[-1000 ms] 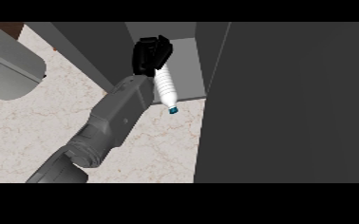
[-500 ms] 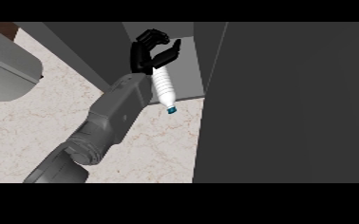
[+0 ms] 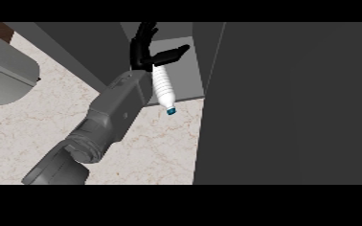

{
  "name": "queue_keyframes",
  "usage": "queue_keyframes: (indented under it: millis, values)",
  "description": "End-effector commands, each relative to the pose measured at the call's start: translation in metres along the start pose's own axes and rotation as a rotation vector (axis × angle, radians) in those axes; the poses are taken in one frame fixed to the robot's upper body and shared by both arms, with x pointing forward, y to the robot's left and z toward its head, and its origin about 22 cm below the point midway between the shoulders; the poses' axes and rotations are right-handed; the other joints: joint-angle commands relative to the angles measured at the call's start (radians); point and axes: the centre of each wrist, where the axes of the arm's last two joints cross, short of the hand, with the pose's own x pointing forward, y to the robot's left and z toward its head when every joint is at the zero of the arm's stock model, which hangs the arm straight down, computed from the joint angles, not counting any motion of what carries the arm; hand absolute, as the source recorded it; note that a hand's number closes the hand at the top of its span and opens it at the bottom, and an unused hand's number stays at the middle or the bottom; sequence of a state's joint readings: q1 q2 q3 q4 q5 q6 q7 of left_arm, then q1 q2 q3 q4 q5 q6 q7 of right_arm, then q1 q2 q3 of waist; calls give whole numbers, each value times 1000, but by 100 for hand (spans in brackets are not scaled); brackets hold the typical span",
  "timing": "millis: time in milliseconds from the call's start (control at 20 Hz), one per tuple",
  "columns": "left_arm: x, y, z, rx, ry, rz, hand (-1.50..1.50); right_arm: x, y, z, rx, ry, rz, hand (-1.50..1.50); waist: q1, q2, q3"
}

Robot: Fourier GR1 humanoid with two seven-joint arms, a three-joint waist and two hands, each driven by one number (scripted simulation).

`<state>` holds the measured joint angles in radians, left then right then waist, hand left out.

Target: Pick up the bottled water, place it into the cabinet and close the cabinet

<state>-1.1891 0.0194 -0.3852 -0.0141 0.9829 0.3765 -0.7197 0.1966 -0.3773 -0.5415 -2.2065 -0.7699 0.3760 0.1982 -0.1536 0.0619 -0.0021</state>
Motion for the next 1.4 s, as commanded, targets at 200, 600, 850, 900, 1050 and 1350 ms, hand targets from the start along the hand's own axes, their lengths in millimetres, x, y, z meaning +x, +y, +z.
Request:
queue_keyframes:
  millis: [200, 600, 850, 900, 1050, 1350]
  values:
    - [1, -1, 0, -64, -61, -55, -150, -4, 0, 0, 5, -10, -4, -150, 3, 1, 0]
    - [5, -16, 3, -186, -168, -49, 150, -1, -2, 1, 21, 5, 11, -150, 12, -14, 0]
    - [13, -25, 2, -195, -199, 24, 150, -1, 3, 0, 34, 7, 29, -150, 32, -24, 1]
    - [17, -28, 1, -209, -194, 51, 150, -2, 6, -1, 17, 20, 31, -150, 47, -26, 1]
    - [8, -24, 6, -183, -198, 61, 150, 13, 5, -2, 52, 15, 55, -150, 41, -31, 0]
    - [-17, -11, 24, -238, -148, 146, 150, 18, 9, 4, 60, 25, 54, -150, 81, -45, 1]
